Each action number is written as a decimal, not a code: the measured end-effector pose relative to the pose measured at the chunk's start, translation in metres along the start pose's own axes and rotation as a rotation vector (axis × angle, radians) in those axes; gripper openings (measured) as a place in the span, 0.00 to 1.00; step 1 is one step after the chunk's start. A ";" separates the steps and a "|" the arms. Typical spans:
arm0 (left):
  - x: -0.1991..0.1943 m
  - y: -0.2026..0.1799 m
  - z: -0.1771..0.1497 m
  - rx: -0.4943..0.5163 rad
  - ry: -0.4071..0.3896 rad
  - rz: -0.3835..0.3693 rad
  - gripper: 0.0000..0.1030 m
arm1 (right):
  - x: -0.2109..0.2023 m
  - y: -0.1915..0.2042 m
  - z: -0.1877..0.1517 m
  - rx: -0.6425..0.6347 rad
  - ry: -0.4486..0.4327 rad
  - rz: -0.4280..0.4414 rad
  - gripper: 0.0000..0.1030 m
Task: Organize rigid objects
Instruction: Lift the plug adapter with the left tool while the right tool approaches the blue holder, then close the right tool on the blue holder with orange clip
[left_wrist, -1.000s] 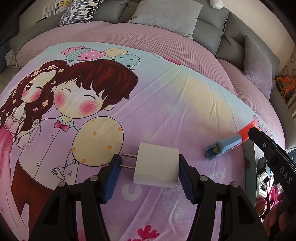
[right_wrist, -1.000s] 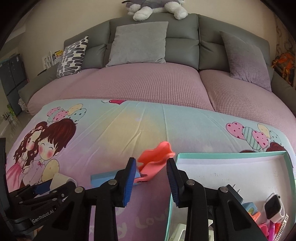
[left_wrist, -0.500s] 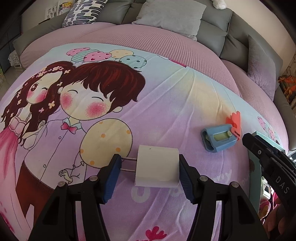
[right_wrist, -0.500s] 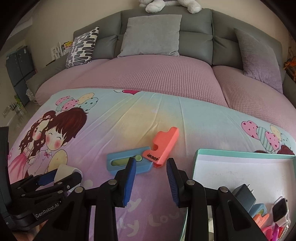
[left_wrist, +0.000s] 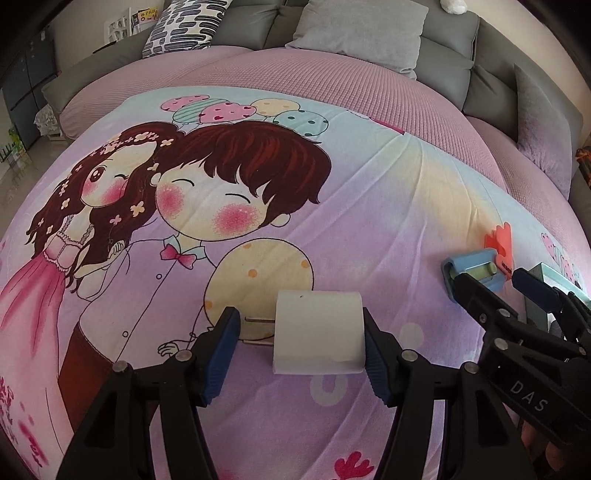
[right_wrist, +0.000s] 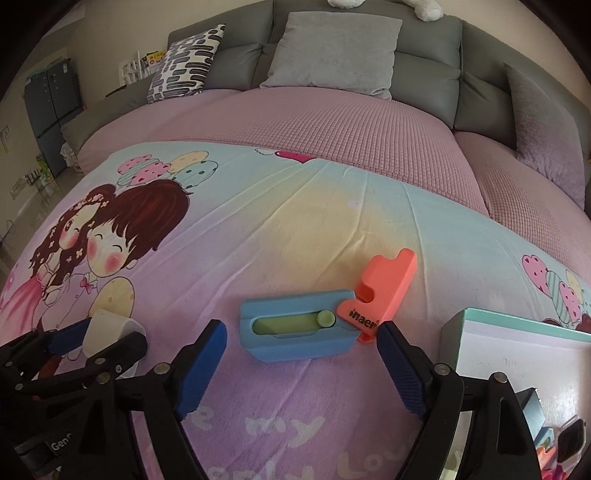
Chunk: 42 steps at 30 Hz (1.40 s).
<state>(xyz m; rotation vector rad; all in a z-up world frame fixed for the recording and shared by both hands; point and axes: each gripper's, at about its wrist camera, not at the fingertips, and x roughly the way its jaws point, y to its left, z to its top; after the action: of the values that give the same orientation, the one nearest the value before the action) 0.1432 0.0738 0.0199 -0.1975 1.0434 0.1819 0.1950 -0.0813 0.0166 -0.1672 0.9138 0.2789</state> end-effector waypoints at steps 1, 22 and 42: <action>0.000 0.001 0.000 0.000 0.000 0.002 0.63 | 0.003 0.000 0.000 -0.006 0.007 -0.009 0.89; 0.009 0.002 0.000 0.008 0.009 0.086 0.88 | 0.015 -0.005 -0.003 0.061 0.008 -0.022 0.86; -0.023 -0.005 0.007 -0.015 -0.074 -0.090 0.57 | -0.046 -0.032 -0.013 0.236 -0.135 -0.026 0.55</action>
<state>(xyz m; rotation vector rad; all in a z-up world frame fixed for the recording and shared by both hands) 0.1387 0.0698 0.0440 -0.2492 0.9575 0.1146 0.1689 -0.1227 0.0463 0.0570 0.8024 0.1543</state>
